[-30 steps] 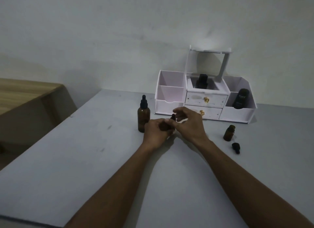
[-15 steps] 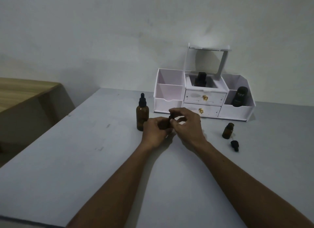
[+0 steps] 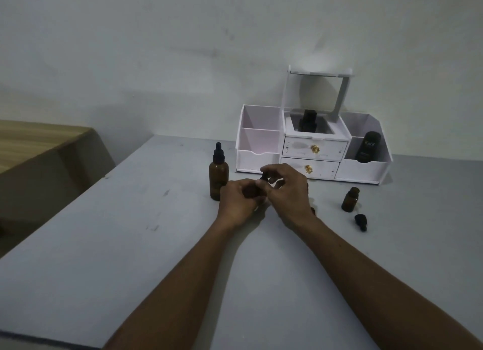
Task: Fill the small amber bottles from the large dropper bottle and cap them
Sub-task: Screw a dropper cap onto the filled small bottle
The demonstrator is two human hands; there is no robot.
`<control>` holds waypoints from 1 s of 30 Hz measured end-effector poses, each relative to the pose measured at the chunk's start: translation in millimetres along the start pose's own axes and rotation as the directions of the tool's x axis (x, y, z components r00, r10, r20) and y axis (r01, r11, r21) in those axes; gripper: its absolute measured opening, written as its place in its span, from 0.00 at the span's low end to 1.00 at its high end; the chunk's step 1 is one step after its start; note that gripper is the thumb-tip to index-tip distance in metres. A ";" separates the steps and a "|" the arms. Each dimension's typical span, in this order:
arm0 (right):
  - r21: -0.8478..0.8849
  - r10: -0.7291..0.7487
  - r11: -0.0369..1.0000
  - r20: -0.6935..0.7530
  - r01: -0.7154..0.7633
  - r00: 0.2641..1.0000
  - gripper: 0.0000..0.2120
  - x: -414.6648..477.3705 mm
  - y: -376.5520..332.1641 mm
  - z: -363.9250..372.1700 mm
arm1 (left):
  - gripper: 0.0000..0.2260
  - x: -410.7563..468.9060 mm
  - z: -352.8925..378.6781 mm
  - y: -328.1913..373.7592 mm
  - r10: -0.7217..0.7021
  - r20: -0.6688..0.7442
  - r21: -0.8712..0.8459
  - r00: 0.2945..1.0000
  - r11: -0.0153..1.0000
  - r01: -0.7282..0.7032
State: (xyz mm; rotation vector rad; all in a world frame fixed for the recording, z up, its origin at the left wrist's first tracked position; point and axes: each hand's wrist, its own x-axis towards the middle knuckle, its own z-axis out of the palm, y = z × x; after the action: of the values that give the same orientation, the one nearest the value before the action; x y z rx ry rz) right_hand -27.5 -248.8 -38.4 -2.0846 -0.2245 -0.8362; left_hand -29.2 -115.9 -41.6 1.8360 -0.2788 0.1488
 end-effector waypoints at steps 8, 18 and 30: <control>-0.012 0.007 1.000 0.008 -0.007 1.000 0.14 -0.8 0.7 1.0 | 0.13 -0.5 1.4 0.0 0.007 -0.008 0.010 1.000 1.000 -0.007; 0.006 0.037 0.999 0.014 -0.037 0.999 0.14 -0.9 1.3 -0.2 | 0.12 -2.2 2.1 2.0 0.019 -0.009 0.010 1.000 1.000 -0.018; -0.027 0.089 0.996 0.043 -0.088 0.995 0.14 -1.1 2.2 1.2 | 0.12 -5.2 0.3 8.2 0.004 -0.021 0.015 1.000 1.000 -0.004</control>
State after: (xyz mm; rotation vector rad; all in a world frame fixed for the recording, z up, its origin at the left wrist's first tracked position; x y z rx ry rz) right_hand -26.8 -249.1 -41.0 -2.1218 -0.1448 -0.7443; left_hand -36.5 -117.7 -35.4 1.8474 -0.2675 0.1731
